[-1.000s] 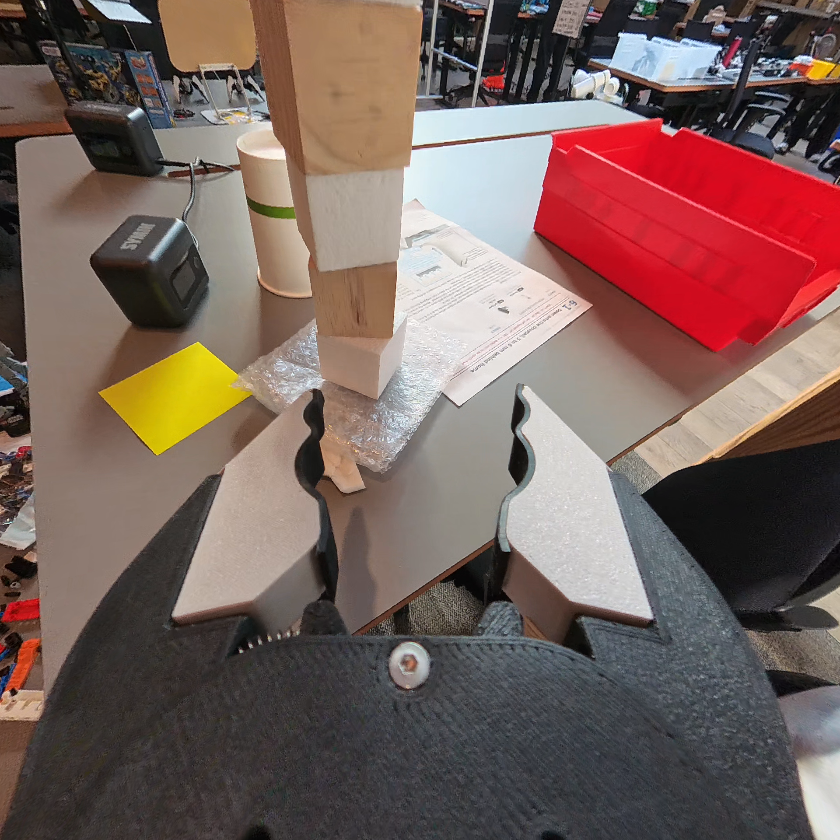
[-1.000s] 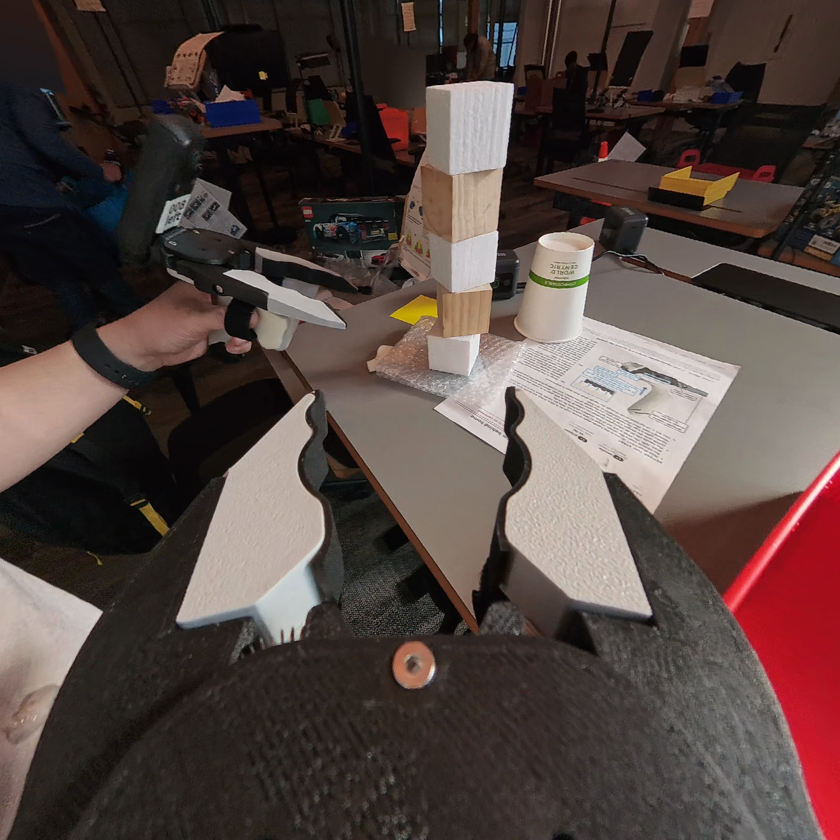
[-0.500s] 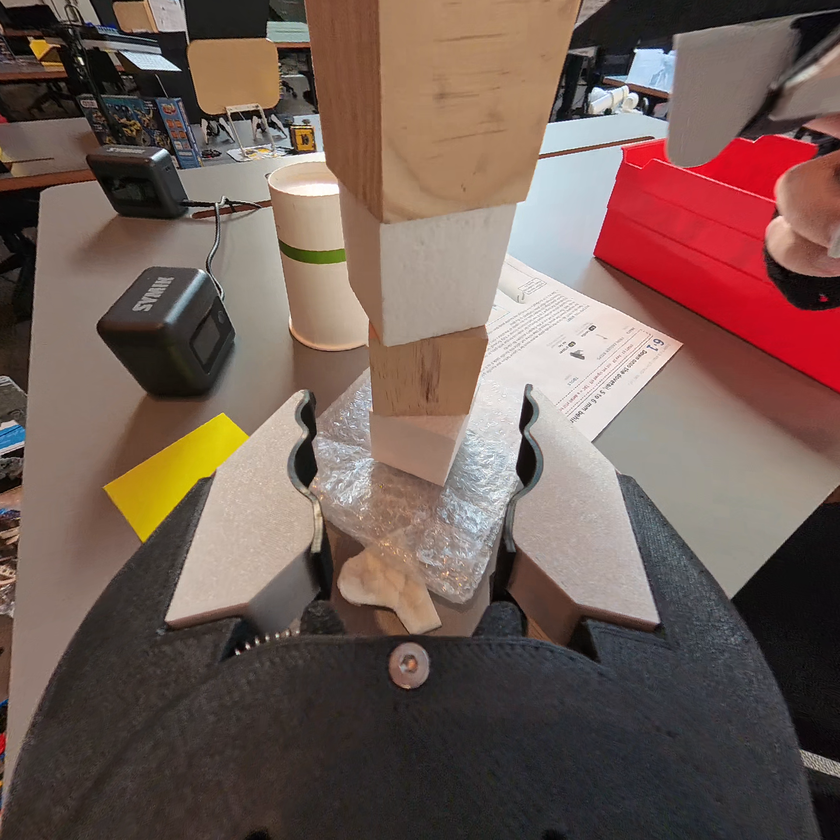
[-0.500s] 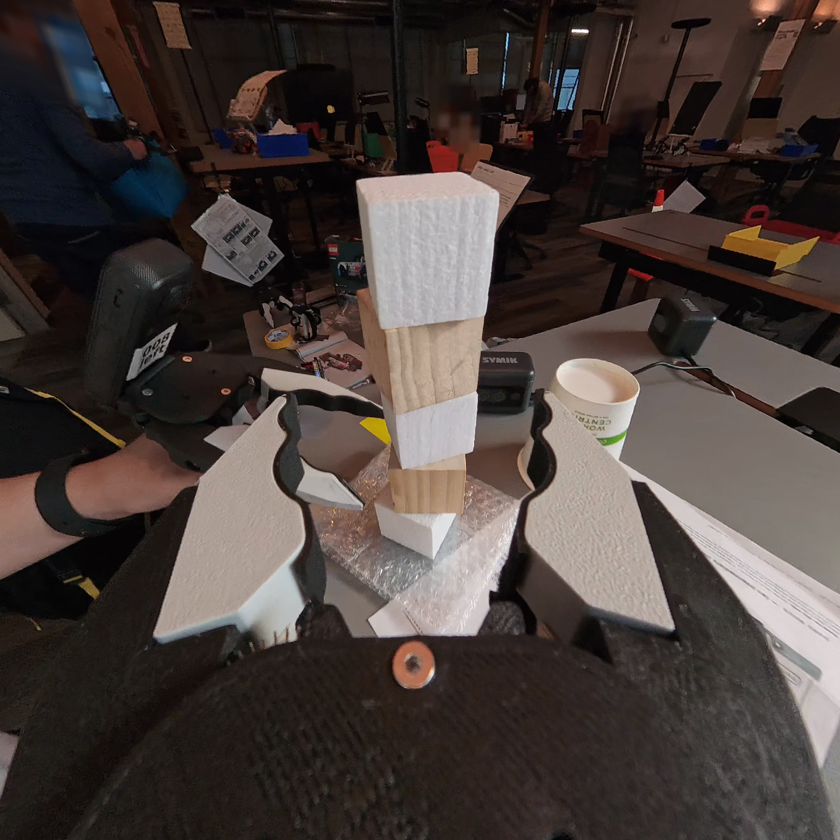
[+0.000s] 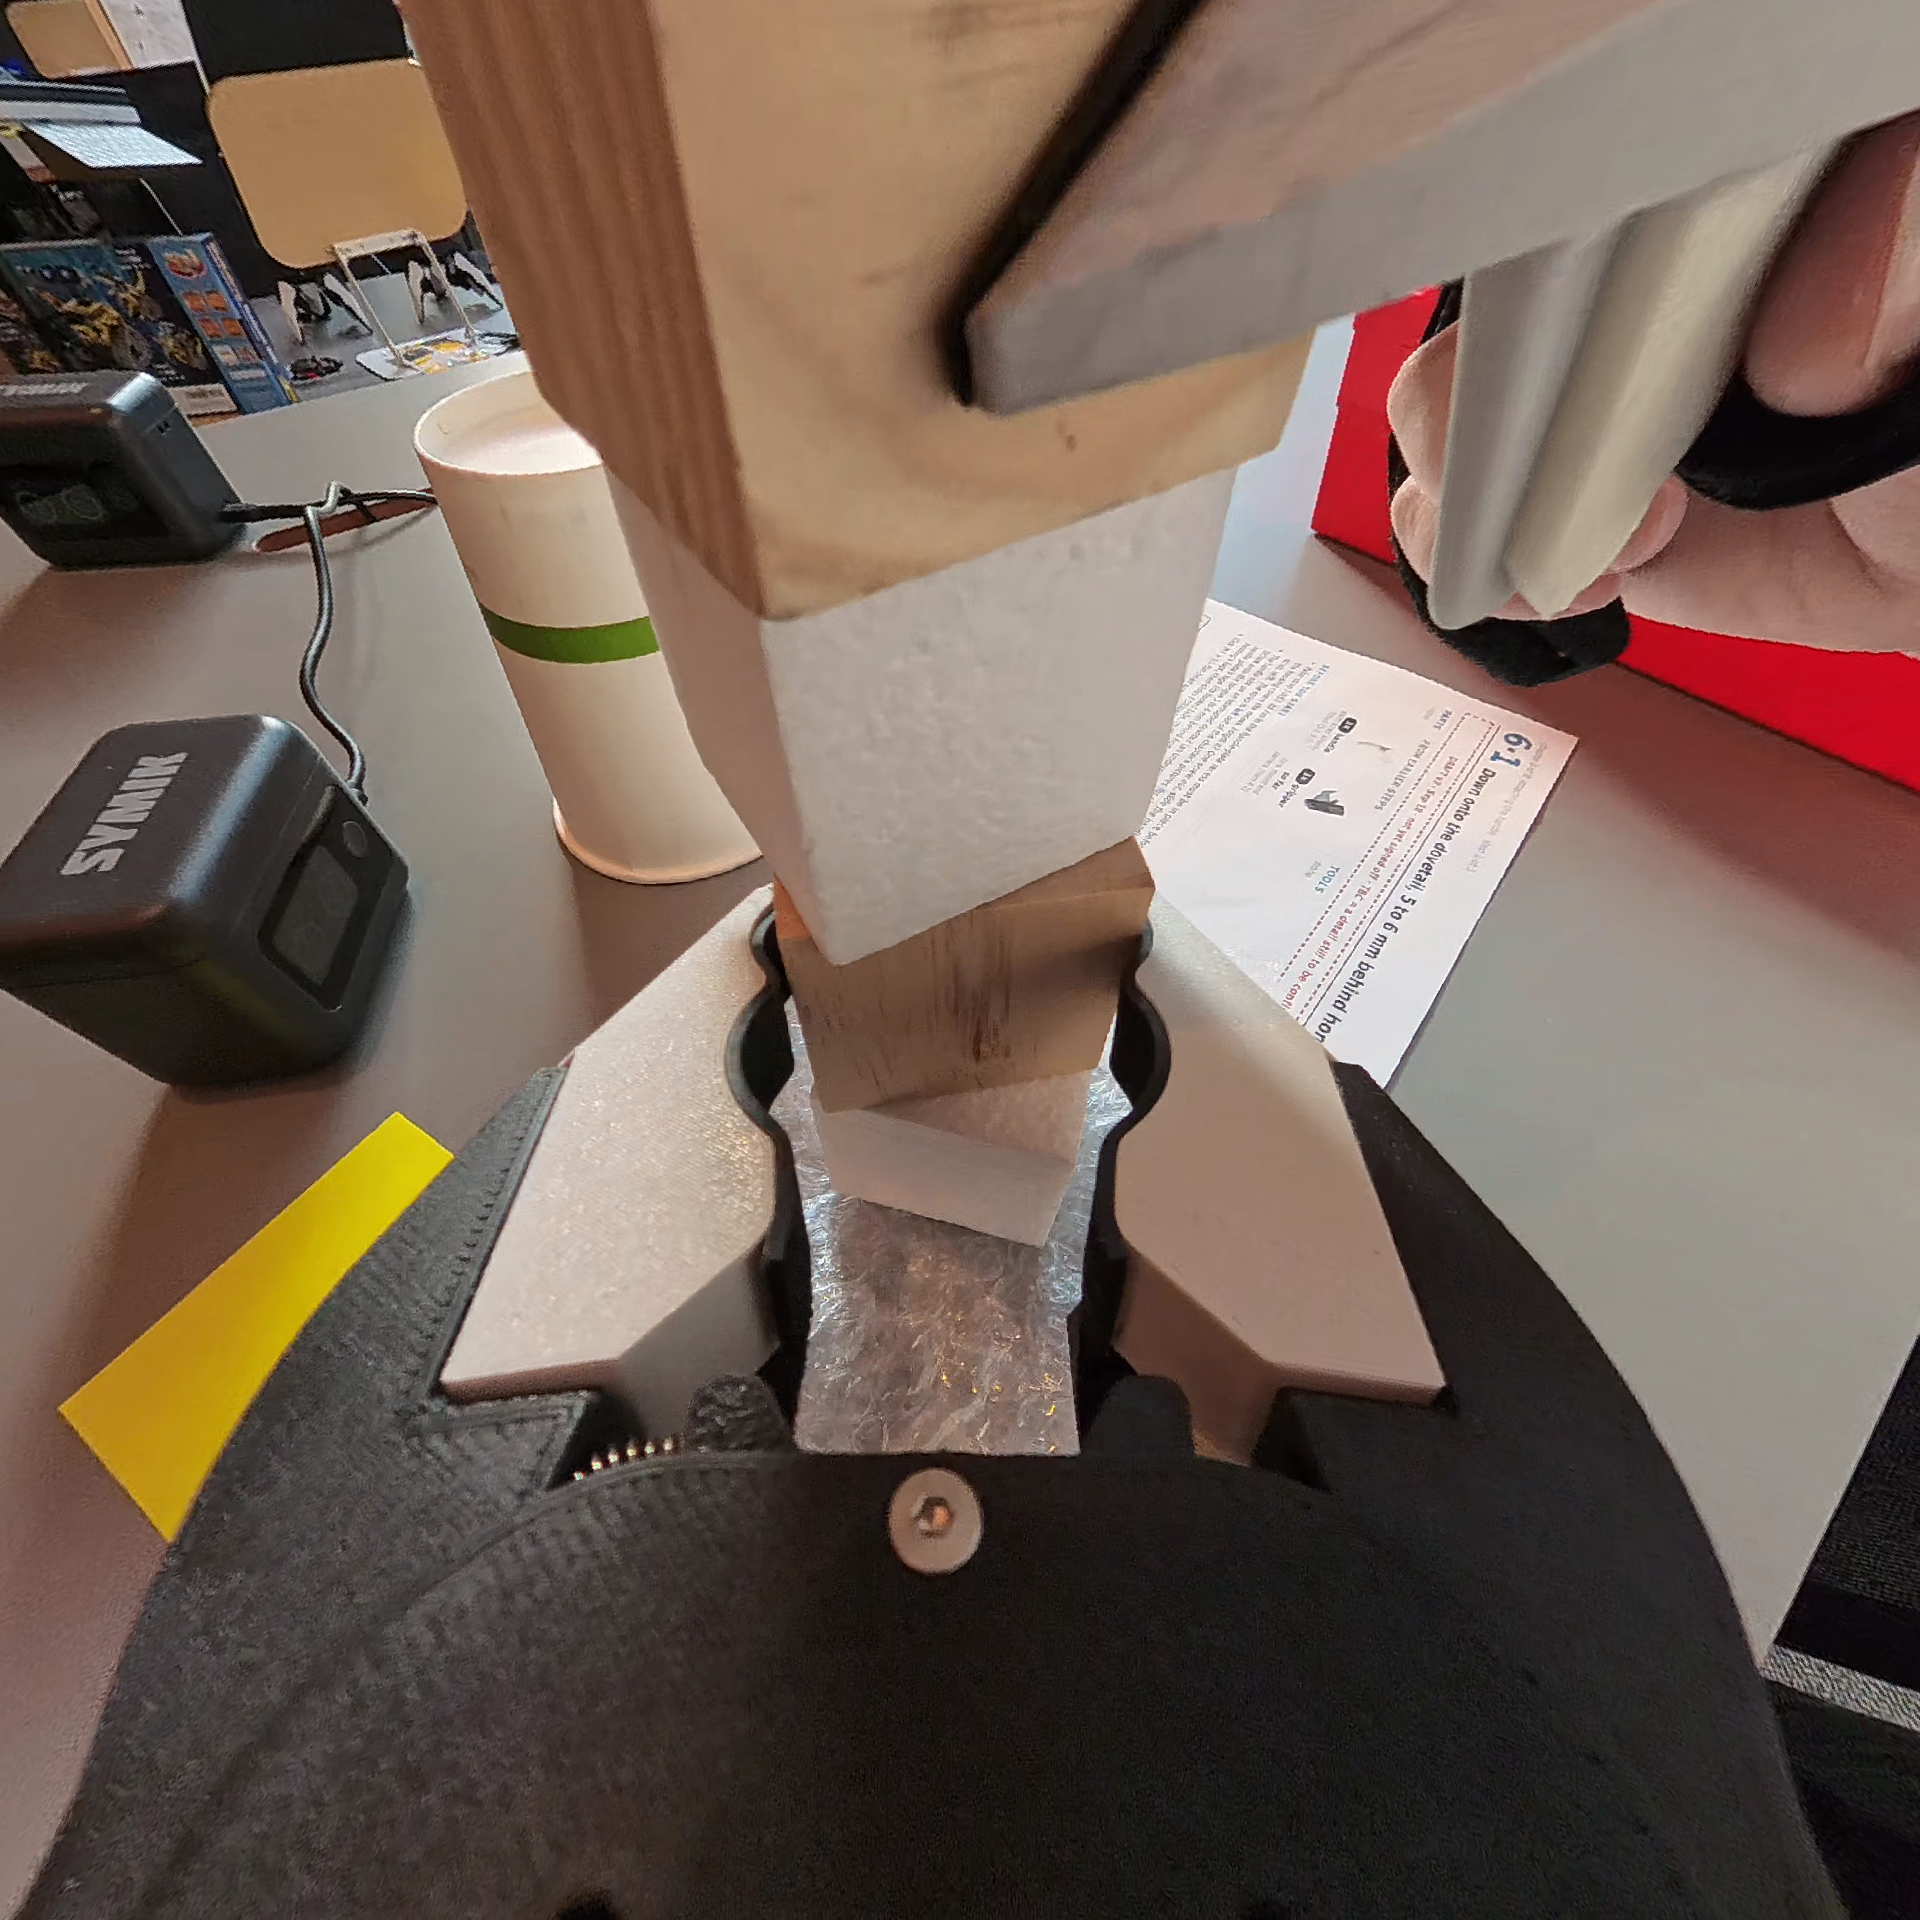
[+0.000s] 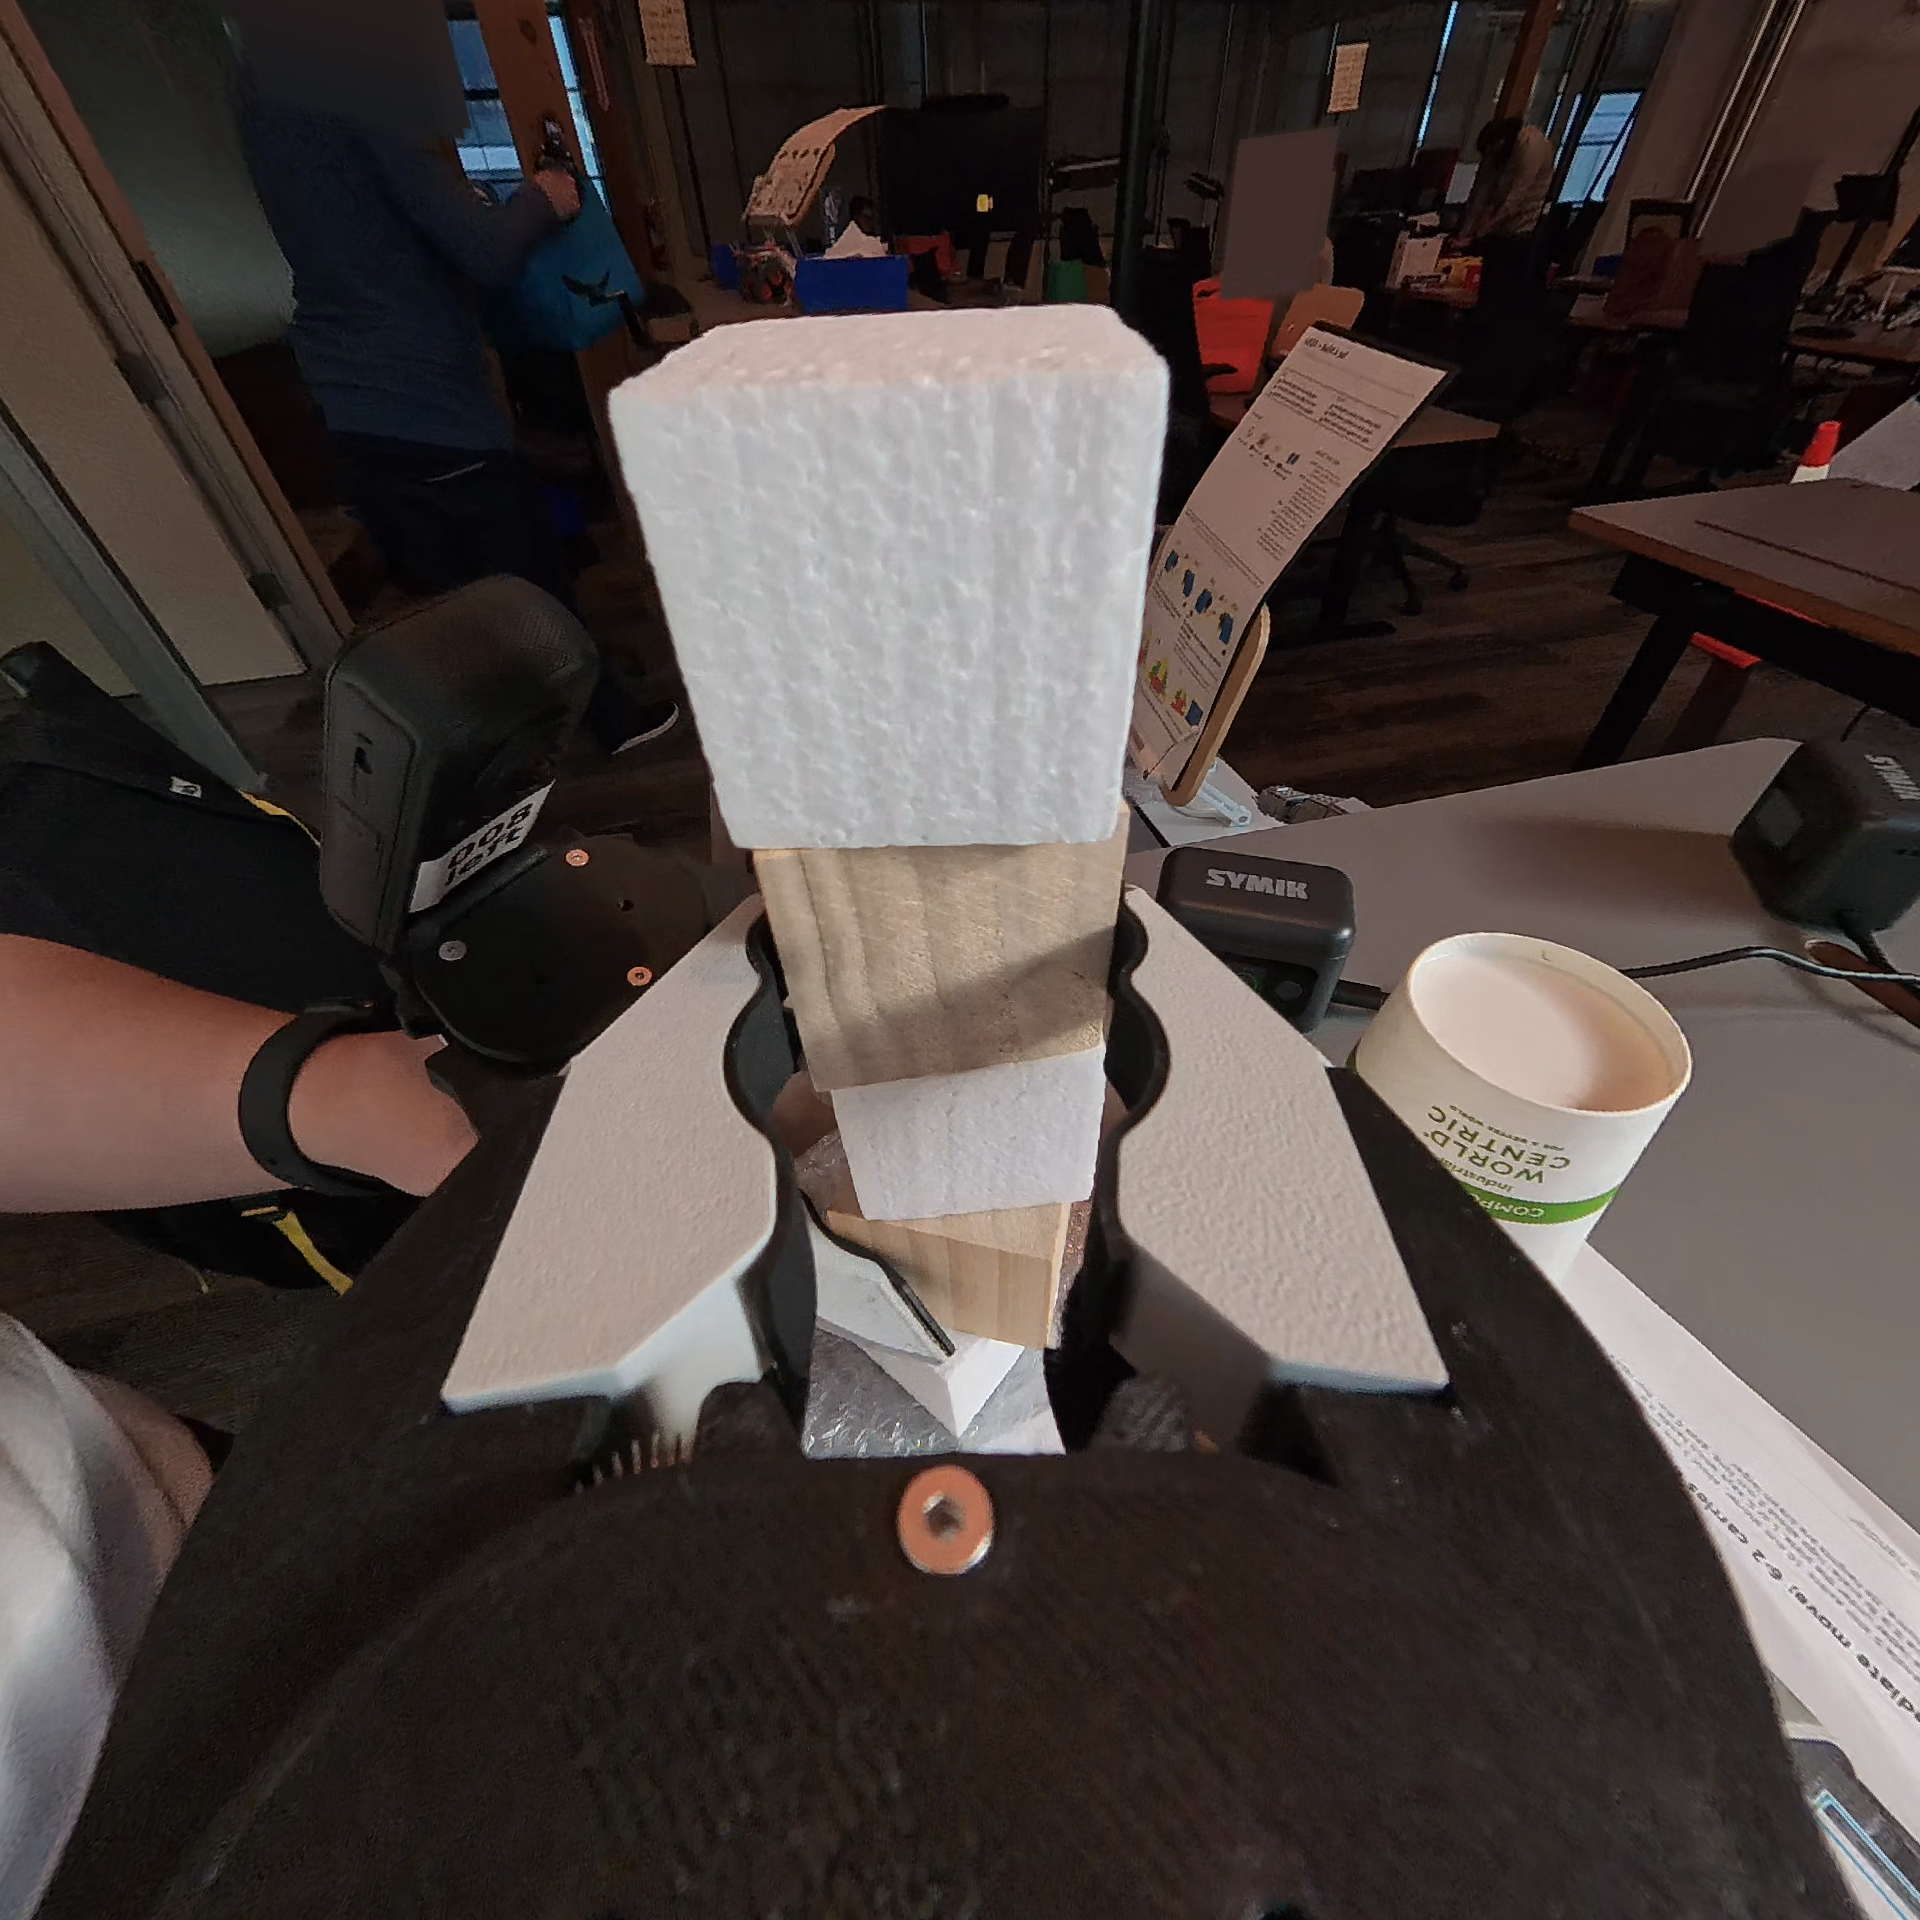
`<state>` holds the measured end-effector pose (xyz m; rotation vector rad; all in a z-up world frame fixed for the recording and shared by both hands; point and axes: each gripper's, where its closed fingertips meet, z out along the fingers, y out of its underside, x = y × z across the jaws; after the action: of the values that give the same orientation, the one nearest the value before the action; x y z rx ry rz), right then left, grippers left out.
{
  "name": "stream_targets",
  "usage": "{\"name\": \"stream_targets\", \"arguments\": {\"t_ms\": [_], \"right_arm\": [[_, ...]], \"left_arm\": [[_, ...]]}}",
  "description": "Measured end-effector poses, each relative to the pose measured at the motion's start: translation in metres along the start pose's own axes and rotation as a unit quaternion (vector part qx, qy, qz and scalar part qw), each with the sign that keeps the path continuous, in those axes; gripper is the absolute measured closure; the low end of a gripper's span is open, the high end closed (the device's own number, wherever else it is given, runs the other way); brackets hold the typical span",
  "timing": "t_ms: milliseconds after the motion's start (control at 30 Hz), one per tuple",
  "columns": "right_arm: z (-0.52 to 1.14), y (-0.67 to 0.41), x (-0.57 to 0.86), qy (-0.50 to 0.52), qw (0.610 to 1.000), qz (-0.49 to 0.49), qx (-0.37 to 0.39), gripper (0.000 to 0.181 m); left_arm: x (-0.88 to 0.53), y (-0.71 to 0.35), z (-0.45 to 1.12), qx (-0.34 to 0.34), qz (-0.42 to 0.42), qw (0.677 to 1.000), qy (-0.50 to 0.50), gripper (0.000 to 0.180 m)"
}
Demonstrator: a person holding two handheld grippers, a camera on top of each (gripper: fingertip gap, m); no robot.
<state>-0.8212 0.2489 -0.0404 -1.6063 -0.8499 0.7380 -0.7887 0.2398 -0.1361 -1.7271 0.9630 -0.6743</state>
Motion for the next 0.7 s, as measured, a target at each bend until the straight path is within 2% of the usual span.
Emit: {"name": "stream_targets", "arguments": {"t_ms": [233, 400, 567, 700], "right_arm": [[-0.011, -0.017, 0.001, 0.008, 0.999, 0.009, 0.029, 0.122], [-0.053, -0.062, 0.009, 0.038, 0.998, -0.008, 0.039, 0.122], [-0.158, -0.123, 0.036, 0.122, 0.991, -0.025, 0.048, 0.122], [-0.265, -0.136, 0.064, 0.212, 0.977, -0.026, -0.001, 0.123]], "left_arm": [[0.003, -0.016, -0.004, 0.013, 0.021, 1.000, 0.012, 0.120], [0.027, -0.069, 0.000, 0.018, 0.044, 0.998, 0.048, 0.120], [0.093, -0.165, 0.032, 0.043, 0.103, 0.987, 0.113, 0.120], [0.185, -0.225, 0.081, 0.083, 0.101, 0.970, 0.203, 0.121]]}}
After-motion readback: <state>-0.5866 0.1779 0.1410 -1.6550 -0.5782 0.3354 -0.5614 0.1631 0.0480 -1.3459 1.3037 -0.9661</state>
